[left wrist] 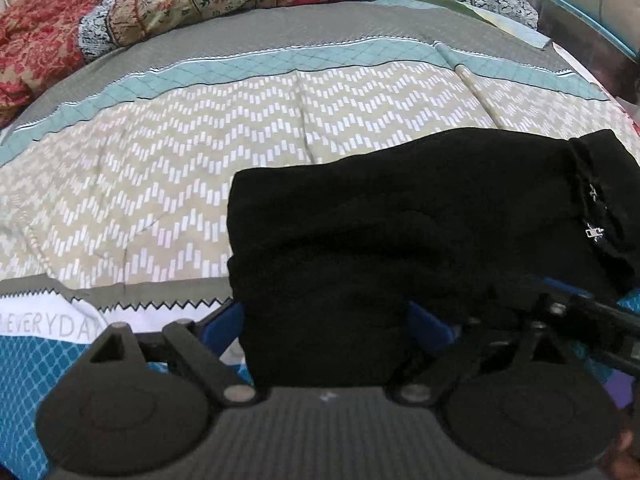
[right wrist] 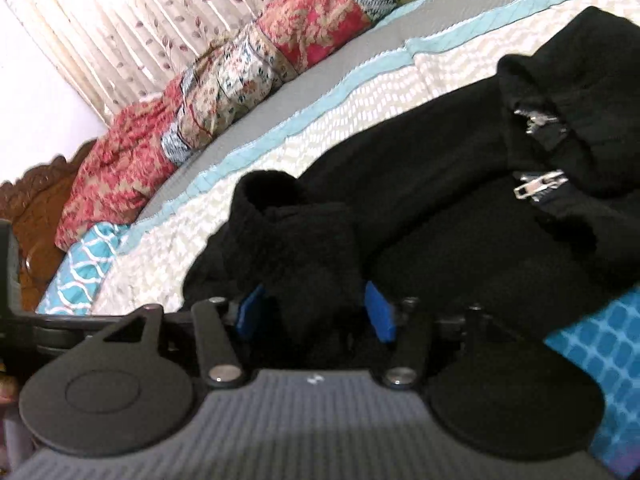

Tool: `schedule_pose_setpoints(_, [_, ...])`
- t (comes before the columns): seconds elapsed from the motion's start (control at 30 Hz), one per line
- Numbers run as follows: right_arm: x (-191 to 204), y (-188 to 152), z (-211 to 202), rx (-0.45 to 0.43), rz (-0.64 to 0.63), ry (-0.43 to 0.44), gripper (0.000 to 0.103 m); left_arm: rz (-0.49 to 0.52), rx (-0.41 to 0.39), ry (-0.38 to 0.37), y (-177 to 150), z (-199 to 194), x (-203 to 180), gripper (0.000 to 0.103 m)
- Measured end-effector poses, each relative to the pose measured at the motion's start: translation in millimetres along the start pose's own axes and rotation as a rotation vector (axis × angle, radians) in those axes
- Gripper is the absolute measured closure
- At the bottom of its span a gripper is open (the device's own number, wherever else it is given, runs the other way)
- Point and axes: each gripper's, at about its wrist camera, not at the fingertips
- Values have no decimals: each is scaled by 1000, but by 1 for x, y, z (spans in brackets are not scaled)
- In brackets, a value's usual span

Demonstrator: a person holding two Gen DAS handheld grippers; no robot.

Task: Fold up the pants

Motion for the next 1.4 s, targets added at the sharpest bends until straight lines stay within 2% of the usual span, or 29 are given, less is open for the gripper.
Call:
schedule_pose_setpoints(0.13, [6,-6,-15,-30,17,-7,43,7,-11,26,-2,-5,-4,11])
schedule_pose_setpoints(0.3, [16,-14,-16,-29,23,-11,42,9,-17,50,-4,-6,-6,9])
schedule_pose_setpoints(0.47, [20,-18,-14,-18,35,-16,42,8,-19,83,-6,-7,-7,0])
schedule_pose_setpoints(0.67, [20,-18,-10,-8,34,-25,42,-18,-2,80,-7,-3,-3,0])
schedule_pose_setpoints(1.4, [16,-21,-7,9,57,-34,40,40,-19,121,-9,-2,-11,0])
Point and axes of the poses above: each gripper's, at about its wrist camera, not at the fingertips, and z roughly the way its jaws point, x to its left, y to its top, and after that the axes turned 2 degrees about -z, right-handed
